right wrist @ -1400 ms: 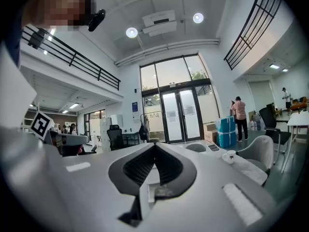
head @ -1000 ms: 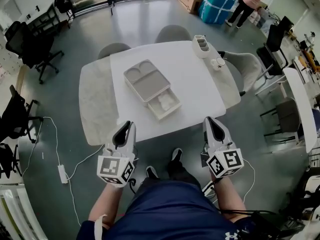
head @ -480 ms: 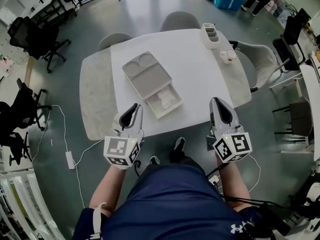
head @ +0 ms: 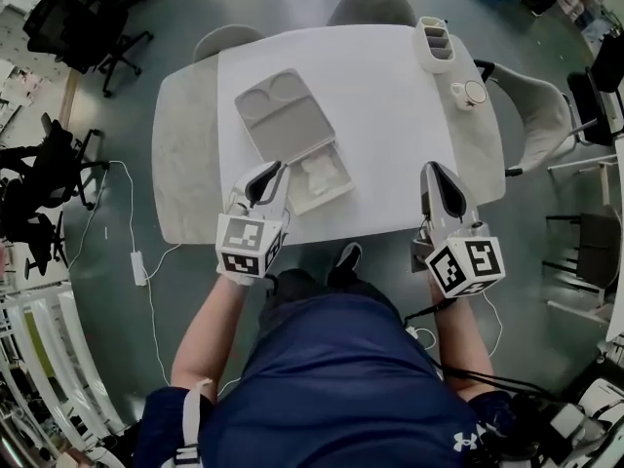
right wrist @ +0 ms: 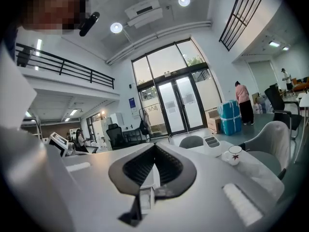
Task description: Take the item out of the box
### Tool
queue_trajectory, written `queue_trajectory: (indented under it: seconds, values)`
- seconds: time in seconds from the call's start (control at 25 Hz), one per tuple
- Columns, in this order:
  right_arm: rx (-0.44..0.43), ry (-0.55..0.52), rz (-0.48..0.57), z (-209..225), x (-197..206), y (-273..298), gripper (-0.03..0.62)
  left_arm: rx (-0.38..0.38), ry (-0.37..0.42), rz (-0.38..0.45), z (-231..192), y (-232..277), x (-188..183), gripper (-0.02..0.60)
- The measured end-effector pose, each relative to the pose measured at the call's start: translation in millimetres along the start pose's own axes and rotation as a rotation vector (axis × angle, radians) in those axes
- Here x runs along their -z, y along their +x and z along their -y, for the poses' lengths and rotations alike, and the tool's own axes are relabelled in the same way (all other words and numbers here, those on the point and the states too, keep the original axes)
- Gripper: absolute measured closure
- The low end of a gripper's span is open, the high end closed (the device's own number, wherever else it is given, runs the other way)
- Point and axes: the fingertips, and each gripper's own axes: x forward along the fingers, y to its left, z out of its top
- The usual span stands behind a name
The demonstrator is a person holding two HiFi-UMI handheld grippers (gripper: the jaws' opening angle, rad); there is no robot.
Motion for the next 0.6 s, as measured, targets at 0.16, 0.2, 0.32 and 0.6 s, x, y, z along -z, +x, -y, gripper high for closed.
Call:
queue_trajectory:
  seconds: [0.16, 0.2, 0.32, 0.6]
  values:
    - [-0.001, 0.023, -0.011, 14.5, 7.1, 7.1, 0.592, 0.040, 0.031, -0.112, 10.5, 38.2, 25.7, 0.521]
    - [0.005, 0.031, -0.012, 17.4, 9.7, 7.9, 0.592, 0.062, 0.043, -0.154, 13.4, 47.2, 37.3, 0.509]
    - [0.038, 0.052, -0.017, 22.8, 18.3, 7.6, 0.592, 0.129, 0.073, -0.294, 19.1, 69.4, 79.1, 0.468]
    - [0.151, 0.112, -0.028, 42.0, 31.3, -6.9, 0.592, 0.237, 0.106, -0.554, 32.1, 115.0, 147.7, 0.462]
